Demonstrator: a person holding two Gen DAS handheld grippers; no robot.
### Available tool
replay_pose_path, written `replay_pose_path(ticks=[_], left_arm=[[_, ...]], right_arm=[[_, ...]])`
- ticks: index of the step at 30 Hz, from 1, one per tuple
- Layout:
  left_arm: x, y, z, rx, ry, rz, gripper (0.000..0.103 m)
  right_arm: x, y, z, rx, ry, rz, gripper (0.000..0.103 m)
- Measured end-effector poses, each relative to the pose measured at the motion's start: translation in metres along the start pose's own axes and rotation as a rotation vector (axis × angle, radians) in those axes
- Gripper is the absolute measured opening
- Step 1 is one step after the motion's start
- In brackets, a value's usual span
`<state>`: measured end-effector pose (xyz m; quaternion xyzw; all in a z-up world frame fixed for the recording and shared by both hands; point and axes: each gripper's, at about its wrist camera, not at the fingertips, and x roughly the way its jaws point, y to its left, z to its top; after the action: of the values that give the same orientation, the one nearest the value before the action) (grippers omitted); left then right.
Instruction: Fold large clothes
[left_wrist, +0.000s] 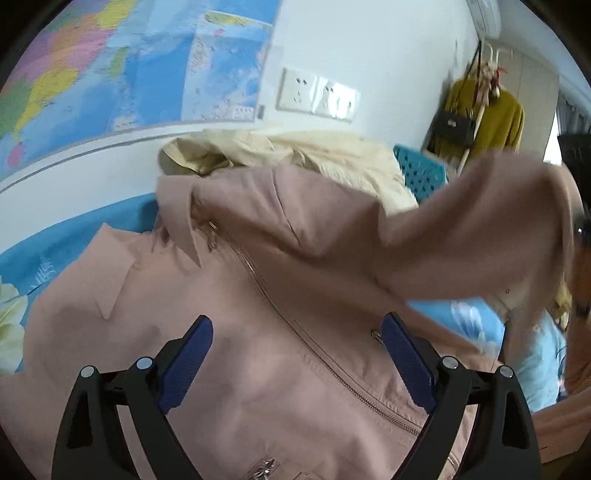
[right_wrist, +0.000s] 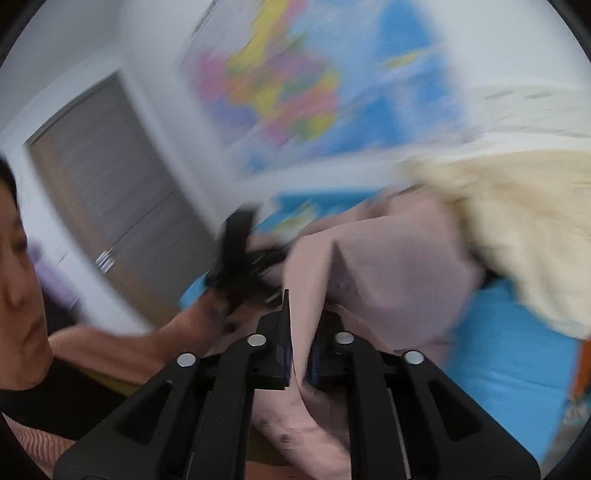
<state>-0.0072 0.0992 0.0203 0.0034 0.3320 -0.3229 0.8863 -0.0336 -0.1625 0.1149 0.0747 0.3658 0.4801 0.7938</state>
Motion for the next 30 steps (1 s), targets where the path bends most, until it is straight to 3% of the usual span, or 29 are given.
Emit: replay_pose_path(ticks=[2, 3, 4, 7, 10, 11, 13, 15, 20, 21, 22, 23, 24, 26, 28, 30], left_arm=[[-0.008, 0.01, -0.004, -0.025, -0.011, 0.017, 0.089], [-0.012, 0.017, -0.008, -0.048, -0.007, 0.028, 0.089], [-0.016, 0.023, -0.011, -0.064, -0.003, 0.036, 0.089], [-0.029, 0.041, -0.03, -0.11, 0.024, 0.078, 0.089], [-0.037, 0.044, -0.046, -0.104, 0.053, 0.085, 0.089], [-0.038, 0.038, -0.052, -0.09, 0.074, 0.068, 0.089], [-0.034, 0.028, -0.06, -0.066, 0.099, 0.026, 0.089], [-0.024, 0.013, -0.066, -0.047, 0.129, -0.052, 0.09], [0.009, -0.021, -0.083, 0.023, 0.246, -0.154, 0.093], [0.016, -0.025, -0.086, 0.027, 0.273, -0.178, 0.093], [0.021, -0.028, -0.088, 0.03, 0.296, -0.199, 0.093], [0.022, -0.031, -0.09, 0.039, 0.309, -0.211, 0.084], [0.021, -0.033, -0.092, 0.048, 0.311, -0.215, 0.072], [0.019, -0.03, -0.088, 0.059, 0.319, -0.196, 0.02], [0.013, -0.016, -0.078, 0.033, 0.309, -0.151, 0.011], [-0.004, 0.004, -0.056, 0.07, 0.227, -0.004, 0.011]], right_arm=[[0.049, 0.006, -0.002, -0.009, 0.113, 0.057, 0.042], [0.075, 0.007, -0.005, -0.017, 0.174, 0.07, 0.067], [0.097, 0.005, -0.007, -0.021, 0.222, 0.04, 0.074], [0.128, -0.01, -0.005, -0.017, 0.288, 0.017, 0.068], [0.113, -0.03, 0.011, -0.034, 0.211, -0.063, 0.068], [0.106, -0.038, 0.016, -0.039, 0.179, -0.103, 0.069], [0.093, -0.065, 0.033, -0.044, 0.102, -0.354, 0.071], [0.095, -0.087, 0.043, -0.044, 0.087, -0.487, 0.072], [0.135, -0.144, 0.063, 0.035, 0.182, -0.544, 0.079], [0.142, -0.146, 0.064, 0.039, 0.203, -0.534, 0.074], [0.153, -0.154, 0.065, 0.045, 0.239, -0.521, 0.039], [0.154, -0.154, 0.063, 0.05, 0.252, -0.502, 0.016], [0.153, -0.154, 0.065, 0.061, 0.261, -0.481, 0.004], [0.136, -0.157, 0.075, 0.074, 0.197, -0.492, 0.003], [0.103, -0.155, 0.081, 0.104, 0.113, -0.485, 0.003], [0.079, -0.164, 0.088, 0.153, 0.043, -0.483, 0.003]])
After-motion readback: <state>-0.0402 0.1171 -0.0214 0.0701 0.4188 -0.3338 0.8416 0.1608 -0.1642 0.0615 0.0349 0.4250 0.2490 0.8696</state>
